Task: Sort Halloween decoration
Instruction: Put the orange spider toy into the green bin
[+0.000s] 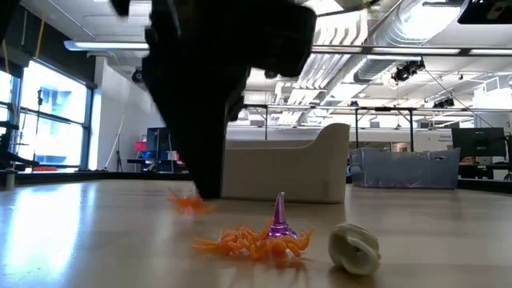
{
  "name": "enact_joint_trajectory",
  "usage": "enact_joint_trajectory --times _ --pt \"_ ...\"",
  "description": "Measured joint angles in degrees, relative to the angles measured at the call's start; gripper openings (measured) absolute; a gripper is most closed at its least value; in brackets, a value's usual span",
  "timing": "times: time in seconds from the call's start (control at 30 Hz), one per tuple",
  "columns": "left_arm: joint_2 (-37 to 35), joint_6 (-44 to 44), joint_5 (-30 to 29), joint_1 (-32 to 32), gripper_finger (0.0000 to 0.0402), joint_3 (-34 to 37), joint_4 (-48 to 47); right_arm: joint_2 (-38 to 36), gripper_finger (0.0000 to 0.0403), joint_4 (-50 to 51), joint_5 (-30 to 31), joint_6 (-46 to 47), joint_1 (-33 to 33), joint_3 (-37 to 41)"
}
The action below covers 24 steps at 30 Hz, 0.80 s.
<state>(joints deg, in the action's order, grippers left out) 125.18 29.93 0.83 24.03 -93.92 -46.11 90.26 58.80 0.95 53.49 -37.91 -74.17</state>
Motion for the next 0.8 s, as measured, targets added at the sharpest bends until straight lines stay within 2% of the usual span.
enact_joint_trajectory --times 0.23,0.47,0.8 --pt "-0.33 -0.07 1.12 -0.02 0.0000 -4.46 -4.34 0.00 0.0100 0.03 0.52 -0.02 0.00 0.00" --pt "-0.51 -2.05 0.78 -0.02 0.0000 -10.91 -13.85 0.00 0.0100 0.02 0.55 -0.30 0.00 0.00" --pt "-0.54 -5.01 0.39 -0.35 0.0000 -25.89 -27.42 0.00 0.0100 0.01 0.57 -2.70 0.00 0.00"
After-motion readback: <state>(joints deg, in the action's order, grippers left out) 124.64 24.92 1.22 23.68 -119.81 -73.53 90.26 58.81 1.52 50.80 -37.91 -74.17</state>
